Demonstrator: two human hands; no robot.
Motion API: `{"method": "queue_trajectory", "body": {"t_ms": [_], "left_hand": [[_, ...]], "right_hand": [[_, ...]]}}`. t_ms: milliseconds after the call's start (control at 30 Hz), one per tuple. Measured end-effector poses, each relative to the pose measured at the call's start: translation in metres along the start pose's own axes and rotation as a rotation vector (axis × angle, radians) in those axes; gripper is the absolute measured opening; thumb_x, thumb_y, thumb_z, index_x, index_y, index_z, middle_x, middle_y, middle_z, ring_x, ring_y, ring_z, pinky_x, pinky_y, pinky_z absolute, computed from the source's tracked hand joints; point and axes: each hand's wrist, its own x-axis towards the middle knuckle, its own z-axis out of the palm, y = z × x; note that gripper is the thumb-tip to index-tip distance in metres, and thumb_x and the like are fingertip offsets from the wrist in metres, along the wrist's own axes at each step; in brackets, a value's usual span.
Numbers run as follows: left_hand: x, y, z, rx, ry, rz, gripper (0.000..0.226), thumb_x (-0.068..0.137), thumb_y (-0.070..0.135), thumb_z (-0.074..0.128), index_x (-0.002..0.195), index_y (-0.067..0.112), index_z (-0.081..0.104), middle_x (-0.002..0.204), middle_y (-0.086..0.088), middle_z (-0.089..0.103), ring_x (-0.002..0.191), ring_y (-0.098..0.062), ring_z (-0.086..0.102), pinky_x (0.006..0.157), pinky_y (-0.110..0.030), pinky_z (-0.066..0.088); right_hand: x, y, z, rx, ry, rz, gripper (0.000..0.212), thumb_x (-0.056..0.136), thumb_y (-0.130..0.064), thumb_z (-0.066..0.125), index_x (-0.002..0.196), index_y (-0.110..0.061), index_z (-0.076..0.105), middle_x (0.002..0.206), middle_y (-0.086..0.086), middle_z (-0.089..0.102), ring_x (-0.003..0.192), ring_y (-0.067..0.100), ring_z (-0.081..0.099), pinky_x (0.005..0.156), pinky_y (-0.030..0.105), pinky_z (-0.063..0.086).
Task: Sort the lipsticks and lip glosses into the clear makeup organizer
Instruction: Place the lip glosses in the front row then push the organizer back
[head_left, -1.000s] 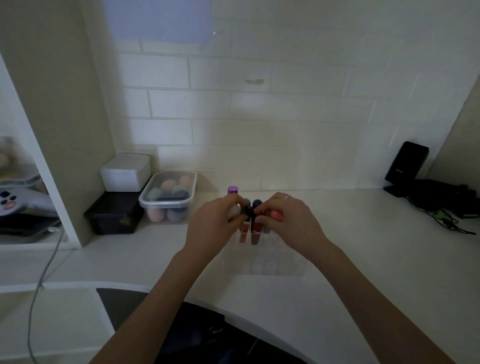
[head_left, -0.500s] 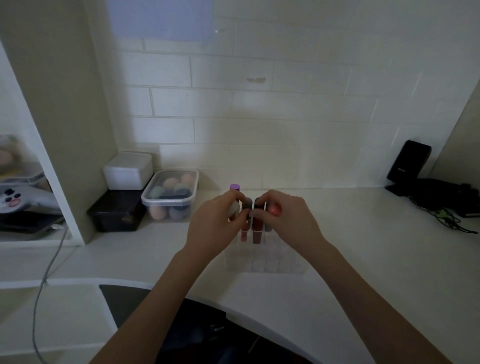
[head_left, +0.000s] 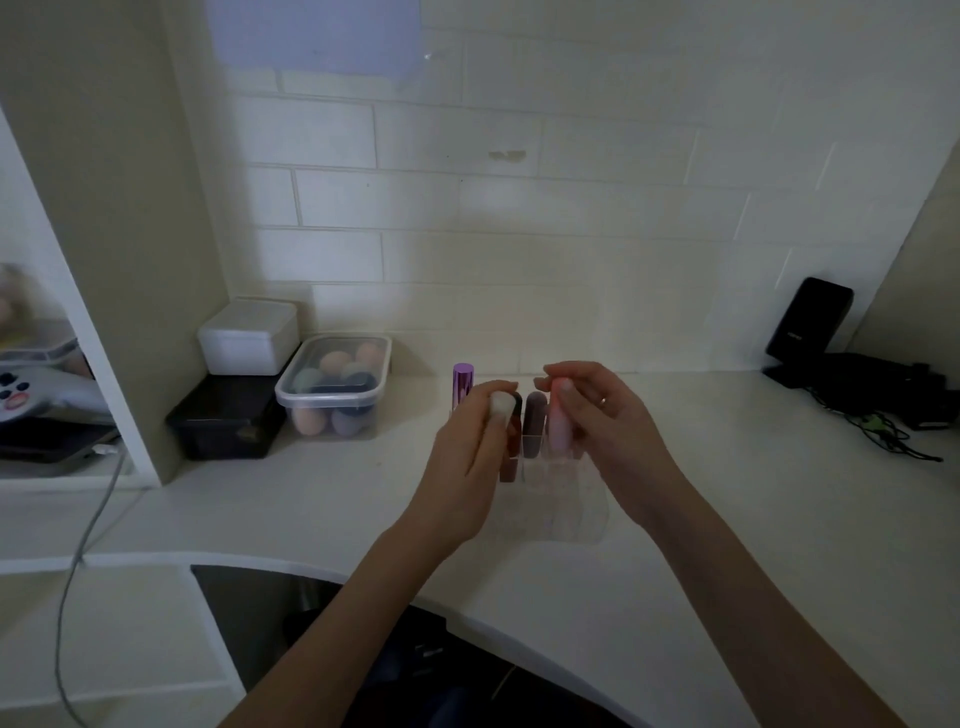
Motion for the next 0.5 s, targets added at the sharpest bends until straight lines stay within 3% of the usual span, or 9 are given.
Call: {"method": "queue_trajectory", "body": {"t_ms": [67, 233, 333, 400, 433, 500], "left_hand": [[-0.001, -0.006, 0.0, 0.051, 0.011, -0.025, 0.023, 0.1, 0.031, 0.034, 0.116, 0.03, 0.05, 0.084, 0.002, 0.063, 0.07, -0.01, 0.061, 0.058, -0.023, 0.049], [-0.01, -0.004, 0.001, 0.059, 0.035, -0.013, 0.022, 0.098, 0.03, 0.038, 0.107, 0.049, 0.044, 0.085, 0.004, 0.065, 0.065, -0.009, 0.064, 0.047, -0.017, 0.047], [-0.009, -0.009, 0.004, 0.083, 0.034, 0.026, 0.025, 0.101, 0.018, 0.034, 0.106, 0.035, 0.053, 0.078, 0.001, 0.062, 0.057, -0.006, 0.056, 0.048, -0.013, 0.042], [-0.008, -0.011, 0.008, 0.121, 0.01, 0.033, 0.023, 0.097, 0.016, 0.035, 0.099, 0.023, 0.056, 0.076, -0.004, 0.06, 0.058, -0.008, 0.052, 0.05, -0.018, 0.042], [-0.008, -0.012, 0.009, 0.138, -0.009, 0.025, 0.02, 0.095, 0.018, 0.037, 0.098, 0.021, 0.056, 0.077, -0.004, 0.06, 0.061, -0.009, 0.052, 0.054, -0.022, 0.043], [-0.007, -0.013, 0.012, 0.172, -0.045, 0.017, 0.011, 0.095, 0.022, 0.044, 0.1, 0.023, 0.053, 0.086, 0.002, 0.06, 0.07, -0.006, 0.055, 0.059, -0.014, 0.042]], "right_hand": [[-0.001, -0.002, 0.002, -0.073, 0.061, -0.07, 0.011, 0.088, -0.008, 0.062, 0.095, -0.014, 0.066, 0.099, 0.003, 0.072, 0.091, 0.011, 0.068, 0.076, 0.02, 0.053], [-0.005, 0.005, 0.008, -0.187, 0.229, -0.123, 0.017, 0.078, -0.006, 0.073, 0.089, -0.007, 0.061, 0.091, 0.004, 0.074, 0.082, 0.011, 0.07, 0.078, 0.026, 0.055], [-0.008, 0.008, 0.009, -0.136, 0.283, -0.134, 0.019, 0.08, -0.004, 0.07, 0.087, 0.003, 0.054, 0.078, -0.003, 0.073, 0.077, 0.007, 0.071, 0.073, 0.025, 0.054], [-0.009, 0.007, 0.009, -0.051, 0.283, -0.133, 0.018, 0.083, 0.0, 0.065, 0.085, 0.007, 0.049, 0.069, -0.001, 0.072, 0.07, 0.009, 0.07, 0.066, 0.024, 0.054], [-0.01, 0.006, 0.009, 0.008, 0.281, -0.115, 0.017, 0.085, 0.001, 0.063, 0.085, 0.007, 0.048, 0.071, 0.002, 0.072, 0.07, 0.013, 0.07, 0.063, 0.023, 0.055], [-0.011, 0.006, 0.007, 0.116, 0.287, -0.061, 0.017, 0.086, -0.002, 0.062, 0.088, 0.006, 0.048, 0.086, 0.018, 0.07, 0.079, 0.023, 0.07, 0.063, 0.027, 0.059]]}}
